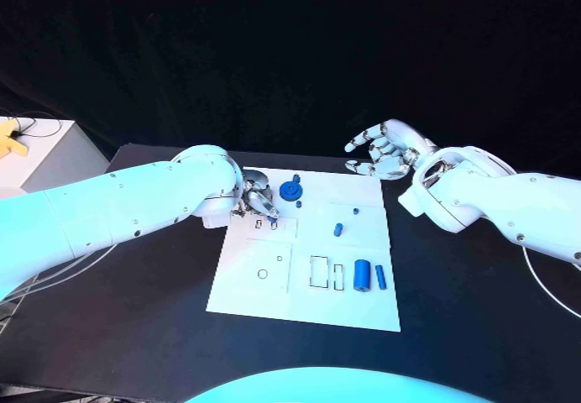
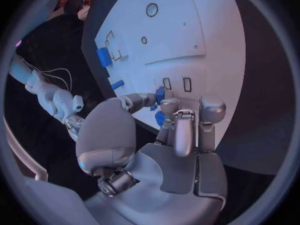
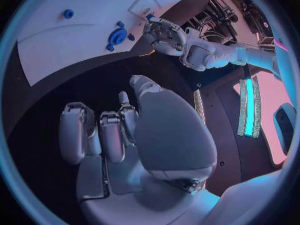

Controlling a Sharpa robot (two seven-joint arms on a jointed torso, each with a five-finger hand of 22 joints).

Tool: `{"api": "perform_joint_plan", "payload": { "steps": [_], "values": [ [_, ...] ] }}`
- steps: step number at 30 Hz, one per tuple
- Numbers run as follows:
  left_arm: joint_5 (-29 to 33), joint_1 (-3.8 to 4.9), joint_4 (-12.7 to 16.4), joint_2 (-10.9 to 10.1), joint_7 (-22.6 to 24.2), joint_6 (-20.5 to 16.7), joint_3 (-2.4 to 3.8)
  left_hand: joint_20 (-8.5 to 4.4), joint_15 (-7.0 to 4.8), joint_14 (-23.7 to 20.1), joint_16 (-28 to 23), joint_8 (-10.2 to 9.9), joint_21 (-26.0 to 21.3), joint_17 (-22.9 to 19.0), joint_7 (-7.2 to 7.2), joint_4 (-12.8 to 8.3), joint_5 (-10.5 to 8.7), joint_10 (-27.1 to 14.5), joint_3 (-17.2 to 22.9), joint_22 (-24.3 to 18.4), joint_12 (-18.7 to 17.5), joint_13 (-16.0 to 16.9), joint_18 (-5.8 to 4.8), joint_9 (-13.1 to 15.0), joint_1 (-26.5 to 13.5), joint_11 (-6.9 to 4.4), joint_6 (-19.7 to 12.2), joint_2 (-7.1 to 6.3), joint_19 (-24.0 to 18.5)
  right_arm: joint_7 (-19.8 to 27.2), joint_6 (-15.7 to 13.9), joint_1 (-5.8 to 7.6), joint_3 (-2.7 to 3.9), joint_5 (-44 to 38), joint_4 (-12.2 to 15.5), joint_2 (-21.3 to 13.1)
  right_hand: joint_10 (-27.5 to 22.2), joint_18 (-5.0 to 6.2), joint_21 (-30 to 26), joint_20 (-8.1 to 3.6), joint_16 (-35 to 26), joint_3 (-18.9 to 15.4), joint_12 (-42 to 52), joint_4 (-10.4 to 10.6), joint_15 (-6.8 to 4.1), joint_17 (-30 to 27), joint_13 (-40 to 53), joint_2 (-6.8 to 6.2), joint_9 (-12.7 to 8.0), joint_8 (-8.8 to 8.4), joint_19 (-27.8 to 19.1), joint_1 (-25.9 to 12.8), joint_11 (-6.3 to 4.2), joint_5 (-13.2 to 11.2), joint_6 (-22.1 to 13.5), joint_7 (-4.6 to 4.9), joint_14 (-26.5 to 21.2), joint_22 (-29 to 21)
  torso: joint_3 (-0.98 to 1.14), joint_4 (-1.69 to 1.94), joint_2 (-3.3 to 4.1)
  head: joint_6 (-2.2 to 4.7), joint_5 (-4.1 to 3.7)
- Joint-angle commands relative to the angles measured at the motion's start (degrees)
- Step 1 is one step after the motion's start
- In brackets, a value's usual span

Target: Assemble the parts on the task board

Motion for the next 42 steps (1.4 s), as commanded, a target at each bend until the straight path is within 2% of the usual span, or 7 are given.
{"api": "perform_joint_plan", "payload": {
  "steps": [1, 14, 28, 34, 42],
  "values": [
    [-2.9, -0.23, 0.3, 0.1, -0.1, -2.4, -0.13, 0.04, -0.38, 4.5, 0.2, 0.2, 0.3, 10.1, -1.80, -11.2, 0.23, 0.5, 10.8, 0.1, 0.3, 0.1, -0.42, 8.6, -0.2, -0.10, 2.0, 0.46, 0.5, 0.3, 0.7, -0.05, 0.02, -0.6, 0.0, 0.0, -0.2, 0.57, -0.2, -0.16, -0.2, 0.4, 0.1, 0.0, -0.06, 9.7, 4.1, -0.58, -0.1, 0.31, 0.2, -0.2, -0.05, 0.3, -0.3, 0.09, 4.5, 5.7, -0.01, -0.02, 0.03, -0.07, 0.07],
    [-5.1, -1.63, 1.2, 0.2, 0.1, -4.9, -0.32, -0.08, -0.51, 4.5, 0.2, 0.3, 0.6, 10.2, -1.96, -11.5, 0.62, 1.1, 10.8, 0.7, 0.6, 0.5, -0.53, 8.6, -0.4, -0.25, 2.3, 0.23, 0.9, 0.4, 0.7, -0.08, 0.02, -0.6, 0.0, 0.0, -0.2, 0.56, -0.2, -0.16, -0.2, 0.5, 0.1, 0.0, -0.05, 9.7, 4.1, -0.63, -0.1, 0.34, 0.2, -0.3, -0.04, 0.5, -0.3, 0.10, 4.5, 5.7, -0.06, -0.03, 0.09, -0.25, -0.01],
    [-5.3, -1.95, 1.6, 0.0, 0.0, -3.3, -0.33, -0.12, -0.54, 4.5, 0.2, 0.3, 0.7, 10.1, -2.00, -11.5, 0.67, 1.1, 10.7, 0.8, 0.5, 0.4, -0.56, 8.6, -0.5, -0.29, 2.4, 0.17, 1.0, 0.4, 0.7, -0.16, 0.02, -0.6, 0.0, -0.1, -0.2, 0.55, -0.2, -0.16, -0.2, 0.7, 0.1, 0.1, -0.05, 9.7, 4.1, -0.68, -0.1, 0.36, 0.2, -0.5, -0.03, 0.6, -0.4, 0.11, 4.5, 5.7, -0.06, 0.08, 0.06, -0.78, 0.02],
    [-5.4, -1.99, 1.9, -0.3, -0.1, -2.4, -0.33, -0.12, -0.54, 4.5, 0.2, 0.3, 0.7, 10.1, -2.00, -11.5, 0.67, 1.1, 10.7, 0.8, 0.5, 0.4, -0.56, 8.6, -0.5, -0.29, 2.4, 0.17, 1.0, 0.4, 0.8, -0.27, 0.02, -0.6, -0.1, 0.0, -0.2, 0.55, -0.2, -0.16, -0.2, 0.7, 0.1, 0.1, -0.05, 9.7, 4.1, -0.68, -0.1, 0.36, 0.2, -0.5, -0.03, 0.6, -0.4, 0.11, 4.5, 5.7, -0.02, -0.02, 0.06, -0.92, 0.08],
    [-5.6, -2.01, 2.1, -0.6, -0.1, -1.7, -0.33, -0.13, -0.55, 4.5, 0.2, 0.3, 0.7, 10.1, -2.02, -11.5, 0.68, 1.2, 10.7, 0.9, 0.5, 0.4, -0.57, 8.6, -0.5, -0.31, 2.5, 0.17, 1.0, 0.3, 0.8, -0.34, 0.02, -0.6, -0.1, -0.1, -0.2, 0.55, -0.2, -0.16, -0.2, 0.7, 0.1, 0.1, -0.05, 9.7, 4.1, -0.68, -0.1, 0.36, 0.2, -0.5, -0.03, 0.6, -0.4, 0.11, 4.5, 5.7, -0.09, 0.05, 0.06, -1.13, 0.05]
  ]
}}
